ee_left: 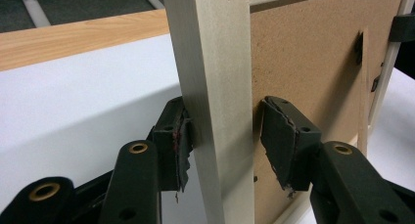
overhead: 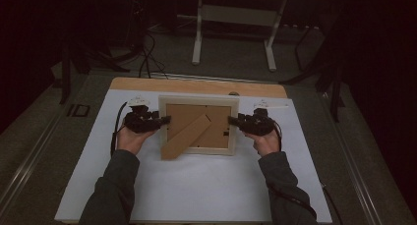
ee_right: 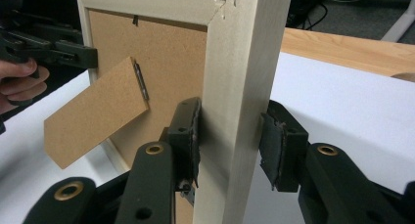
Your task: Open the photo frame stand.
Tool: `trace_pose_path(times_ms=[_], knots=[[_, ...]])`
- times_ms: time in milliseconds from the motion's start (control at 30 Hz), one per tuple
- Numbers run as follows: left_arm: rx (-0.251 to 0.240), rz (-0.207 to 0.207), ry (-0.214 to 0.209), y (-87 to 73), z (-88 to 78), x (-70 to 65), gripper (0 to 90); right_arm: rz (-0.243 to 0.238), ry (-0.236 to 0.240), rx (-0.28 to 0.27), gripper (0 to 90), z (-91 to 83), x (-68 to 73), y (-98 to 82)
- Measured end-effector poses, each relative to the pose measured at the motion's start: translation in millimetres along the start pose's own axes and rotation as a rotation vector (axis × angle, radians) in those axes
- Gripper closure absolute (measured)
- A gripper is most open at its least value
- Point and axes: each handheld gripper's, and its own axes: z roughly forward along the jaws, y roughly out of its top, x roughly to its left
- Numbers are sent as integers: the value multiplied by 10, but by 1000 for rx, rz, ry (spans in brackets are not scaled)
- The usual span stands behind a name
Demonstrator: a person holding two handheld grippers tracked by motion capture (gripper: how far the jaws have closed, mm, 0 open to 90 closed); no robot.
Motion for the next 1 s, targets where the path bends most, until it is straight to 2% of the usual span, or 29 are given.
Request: trace_pose_path(times_ms=[333,500,767,1000], knots=[[-4,17,15,25,-5,-38,562,-24,-31,17,606,-4,0,34],[-10,22,27,40,-8,-55,568,-35,-57,32,601,6,1,60],[-14,34,47,64,-21,-72,568,-82,-99,34,596,17,39,119],[-15,45,62,93,-7,-85,572,-96,-138,44,591,49,38,138]])
